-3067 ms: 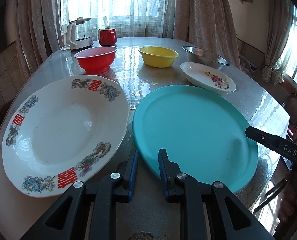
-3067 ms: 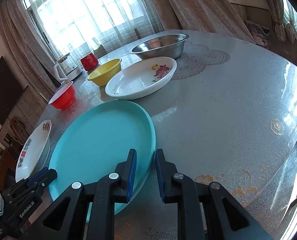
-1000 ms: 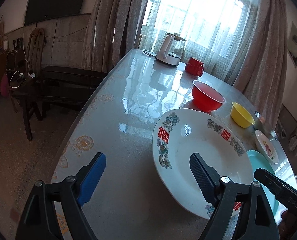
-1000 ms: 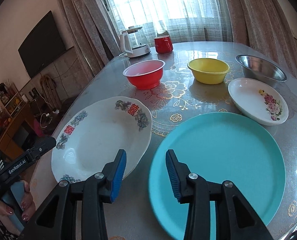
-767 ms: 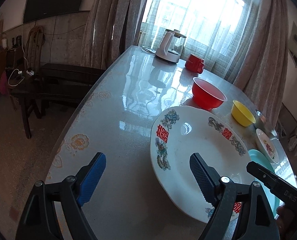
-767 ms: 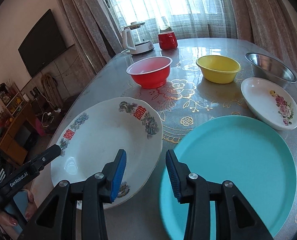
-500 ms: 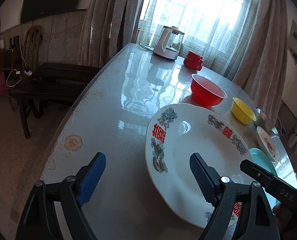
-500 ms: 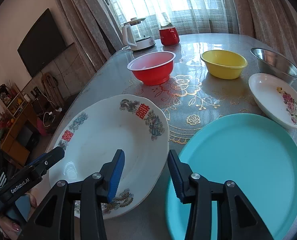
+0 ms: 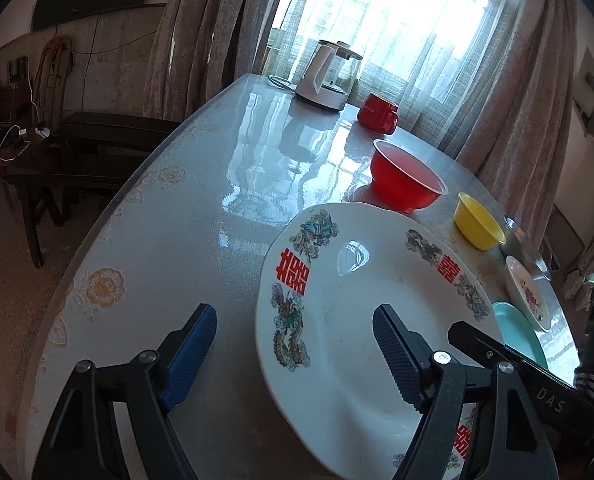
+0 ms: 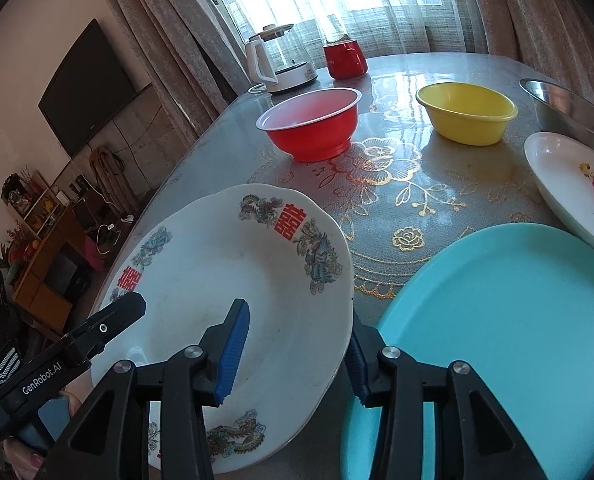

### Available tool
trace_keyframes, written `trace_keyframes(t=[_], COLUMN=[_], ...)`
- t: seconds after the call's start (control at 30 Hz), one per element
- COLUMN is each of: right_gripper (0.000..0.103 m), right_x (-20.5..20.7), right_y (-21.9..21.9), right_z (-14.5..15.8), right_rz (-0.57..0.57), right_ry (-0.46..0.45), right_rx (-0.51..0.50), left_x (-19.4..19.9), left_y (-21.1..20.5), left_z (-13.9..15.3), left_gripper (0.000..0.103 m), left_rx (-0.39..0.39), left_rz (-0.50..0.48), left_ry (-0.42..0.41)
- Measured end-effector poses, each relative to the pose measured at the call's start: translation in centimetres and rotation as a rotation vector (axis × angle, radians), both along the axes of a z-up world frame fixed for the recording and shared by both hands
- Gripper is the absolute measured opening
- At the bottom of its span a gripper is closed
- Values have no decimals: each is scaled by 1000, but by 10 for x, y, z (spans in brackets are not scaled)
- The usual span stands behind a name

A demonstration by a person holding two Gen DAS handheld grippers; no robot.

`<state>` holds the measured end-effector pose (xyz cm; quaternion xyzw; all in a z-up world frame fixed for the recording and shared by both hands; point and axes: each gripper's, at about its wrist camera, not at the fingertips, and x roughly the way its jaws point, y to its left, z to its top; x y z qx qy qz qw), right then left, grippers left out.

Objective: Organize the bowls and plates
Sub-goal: 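Move both tools to the rim of the white red-character plate, then close the left tool on the white plate rim while the right tool grips it too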

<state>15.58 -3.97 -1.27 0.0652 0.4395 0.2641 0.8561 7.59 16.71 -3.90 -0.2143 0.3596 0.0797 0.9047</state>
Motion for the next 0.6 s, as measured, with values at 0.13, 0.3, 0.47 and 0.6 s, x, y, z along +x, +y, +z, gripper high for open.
trace_keyframes(t=[0.13,0.3,0.47,0.6], right_gripper=[45,39,25,24], right_x=[1,0,2,2], right_y=[3,4,-2,-2], right_z=[-4,-5,-5,-5], right_rz=[12,15,2,-1], right_ry=[11,-8,-1,0], right_rx=[12,-9,-11,-9], left_x=[5,10,8,7], left_y=[-2,-6,-2,1], left_z=[-1,-1,-2,-4], left_gripper=[73,49,42,39], left_rx=[-30,-33,-45,-63], left_rz=[-11,-28,-7,-2], left_ry=[-4,4,0,-7])
